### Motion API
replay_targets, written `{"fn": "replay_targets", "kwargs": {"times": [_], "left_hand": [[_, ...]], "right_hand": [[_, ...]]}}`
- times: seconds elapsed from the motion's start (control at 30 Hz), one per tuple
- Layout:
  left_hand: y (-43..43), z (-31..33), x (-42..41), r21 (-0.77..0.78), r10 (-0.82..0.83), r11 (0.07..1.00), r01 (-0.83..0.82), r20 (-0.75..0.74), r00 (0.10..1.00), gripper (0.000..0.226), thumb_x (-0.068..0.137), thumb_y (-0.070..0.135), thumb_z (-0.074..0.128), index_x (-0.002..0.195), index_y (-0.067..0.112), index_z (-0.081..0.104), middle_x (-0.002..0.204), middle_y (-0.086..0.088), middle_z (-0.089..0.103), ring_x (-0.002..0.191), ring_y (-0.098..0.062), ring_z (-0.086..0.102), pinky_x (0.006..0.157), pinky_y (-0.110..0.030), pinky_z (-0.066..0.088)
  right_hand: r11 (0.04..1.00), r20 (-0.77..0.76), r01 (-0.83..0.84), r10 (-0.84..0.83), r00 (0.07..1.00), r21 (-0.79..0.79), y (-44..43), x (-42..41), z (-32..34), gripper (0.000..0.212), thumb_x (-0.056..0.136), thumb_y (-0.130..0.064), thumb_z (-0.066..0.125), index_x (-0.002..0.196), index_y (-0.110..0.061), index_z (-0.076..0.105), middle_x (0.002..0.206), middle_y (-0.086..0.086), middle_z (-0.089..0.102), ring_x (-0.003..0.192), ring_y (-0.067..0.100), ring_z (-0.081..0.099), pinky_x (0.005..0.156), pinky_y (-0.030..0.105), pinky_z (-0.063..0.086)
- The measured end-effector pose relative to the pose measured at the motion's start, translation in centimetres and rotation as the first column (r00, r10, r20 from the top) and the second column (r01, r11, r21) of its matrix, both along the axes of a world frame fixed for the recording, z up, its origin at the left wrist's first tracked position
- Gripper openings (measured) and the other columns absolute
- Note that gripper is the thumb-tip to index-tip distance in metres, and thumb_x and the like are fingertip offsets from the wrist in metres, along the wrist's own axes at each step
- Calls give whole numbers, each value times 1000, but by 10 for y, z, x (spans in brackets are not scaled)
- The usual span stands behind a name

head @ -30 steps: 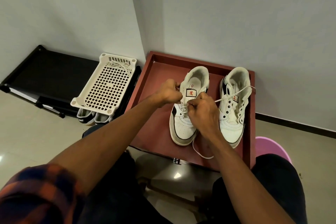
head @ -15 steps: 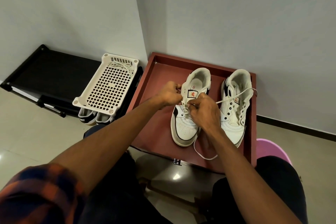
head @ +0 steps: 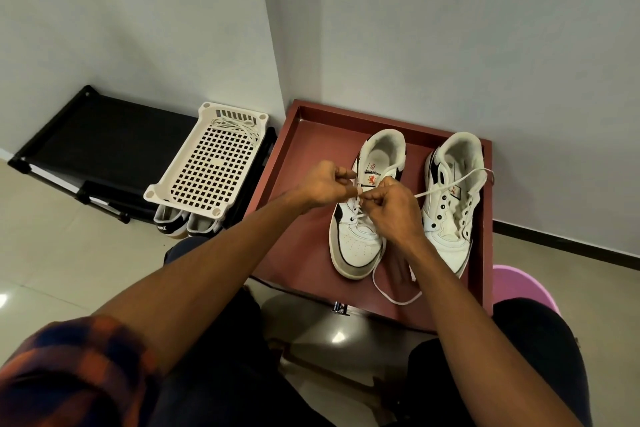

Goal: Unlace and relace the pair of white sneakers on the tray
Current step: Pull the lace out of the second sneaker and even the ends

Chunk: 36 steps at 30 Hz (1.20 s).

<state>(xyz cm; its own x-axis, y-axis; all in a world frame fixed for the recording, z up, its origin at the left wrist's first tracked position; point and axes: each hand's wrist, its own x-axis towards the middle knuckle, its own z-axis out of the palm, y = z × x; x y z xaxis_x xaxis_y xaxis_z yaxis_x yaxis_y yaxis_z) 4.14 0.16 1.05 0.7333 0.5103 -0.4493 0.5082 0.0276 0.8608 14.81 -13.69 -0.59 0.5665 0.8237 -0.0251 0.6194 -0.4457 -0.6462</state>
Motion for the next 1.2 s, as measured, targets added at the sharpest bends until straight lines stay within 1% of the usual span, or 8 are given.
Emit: {"fn": "replay_targets", "kwargs": {"times": [0.17, 0.43, 0.53, 0.73, 0.83, 0.93, 1.03, 1.2], "left_hand": [[-12, -13, -19, -14, 83, 996, -82, 61, 995, 23, 87, 3, 73, 109, 0, 70, 100, -20, 74, 90, -25, 71, 91, -37, 58], [-25, -17, -14, 352, 103, 931, -95, -4, 995, 9, 89, 14, 72, 82, 17, 70, 69, 4, 70, 62, -10, 65, 67, -26, 55], [-19, -14, -23, 303, 36, 952, -39, 13, 999, 11, 93, 11, 66, 84, 17, 64, 80, -1, 74, 76, -15, 72, 79, -37, 60], [-3, -5, -46, 150, 100, 983, -109, 65, 993, 10, 99, 7, 56, 90, 10, 60, 84, -16, 72, 77, -23, 71, 81, -50, 60], [15, 4, -54, 346, 131, 930, -124, 4, 991, 10, 101, 11, 51, 92, 13, 55, 87, -14, 71, 73, -20, 72, 77, -43, 61], [52, 12, -61, 641, 378, 737, -212, -132, 916, 9, 95, 15, 50, 101, 10, 55, 92, -8, 64, 82, -25, 60, 84, -40, 50], [80, 11, -62, 564, 510, 746, -354, -144, 848, 26, 84, 24, 46, 107, 14, 51, 91, -9, 68, 83, -28, 64, 89, -40, 52], [47, 8, -39, 556, 107, 830, -28, -110, 988, 23, 96, 21, 60, 119, 15, 63, 97, -1, 69, 88, -17, 65, 91, -34, 52]], "right_hand": [[999, -42, -23, 22, 999, -31, 2, 2, -3, 17, 93, -23, 72, 77, -18, 77, 77, -8, 47, 73, 10, 53, 65, 32, 43], [996, -71, -24, 18, 997, -89, 3, 4, 10, 24, 92, -20, 67, 70, -15, 76, 71, -9, 60, 72, 11, 60, 69, 32, 47], [991, 6, 59, -59, 998, -117, 8, 8, 28, 35, 90, -39, 69, 63, -17, 72, 54, -5, 63, 60, 13, 62, 62, 29, 47], [994, 296, 79, -55, 954, -70, 39, 21, 49, 34, 84, -53, 72, 79, -19, 75, 73, -3, 70, 74, 20, 65, 65, 28, 44], [974, 327, -14, 90, 941, -226, 45, 26, 42, 30, 83, -46, 66, 72, -18, 69, 69, -7, 64, 77, 22, 63, 79, 36, 40], [971, 240, -43, 101, 965, -236, 43, 33, 39, 25, 83, -41, 68, 72, -18, 70, 63, -9, 60, 72, 20, 61, 79, 34, 37], [970, 138, -72, 106, 985, -234, 43, 41, 40, 22, 82, -37, 73, 71, -18, 73, 61, -9, 64, 66, 12, 61, 76, 31, 45], [970, 89, -88, 110, 990, -225, 47, 44, 37, 21, 81, -33, 75, 71, -15, 75, 64, -4, 69, 65, 13, 65, 69, 30, 49]]}}
